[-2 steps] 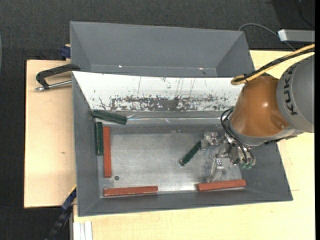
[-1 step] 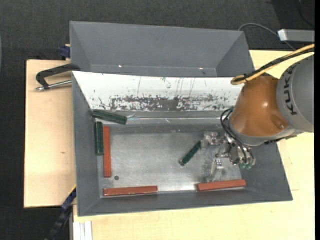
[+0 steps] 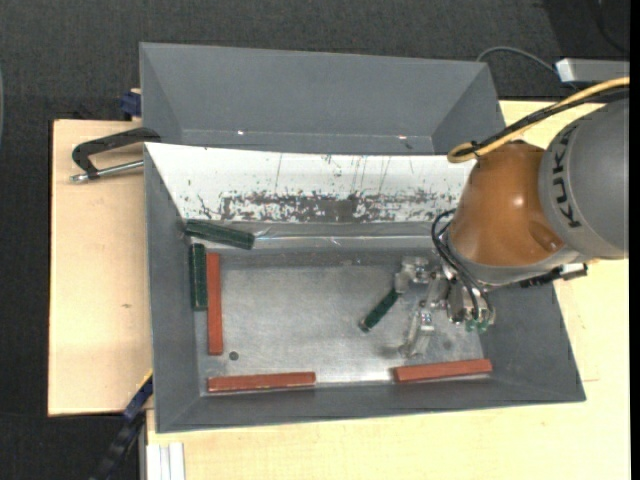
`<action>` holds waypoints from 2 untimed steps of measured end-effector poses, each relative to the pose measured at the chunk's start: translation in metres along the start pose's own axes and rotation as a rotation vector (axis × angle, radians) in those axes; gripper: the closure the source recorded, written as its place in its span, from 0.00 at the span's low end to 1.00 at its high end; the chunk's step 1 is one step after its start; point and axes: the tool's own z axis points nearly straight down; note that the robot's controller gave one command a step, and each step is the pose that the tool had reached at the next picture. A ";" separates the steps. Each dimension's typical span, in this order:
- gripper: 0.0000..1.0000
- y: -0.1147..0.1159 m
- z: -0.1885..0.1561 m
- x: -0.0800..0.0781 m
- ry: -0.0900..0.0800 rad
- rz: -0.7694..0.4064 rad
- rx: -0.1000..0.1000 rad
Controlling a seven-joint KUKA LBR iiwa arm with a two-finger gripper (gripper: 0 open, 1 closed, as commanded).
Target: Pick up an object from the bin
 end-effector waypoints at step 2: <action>0.00 0.041 0.002 -0.016 -0.006 0.022 -0.004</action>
Offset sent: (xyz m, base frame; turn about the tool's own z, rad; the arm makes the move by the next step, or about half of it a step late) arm -0.0061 0.0549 -0.0011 0.1004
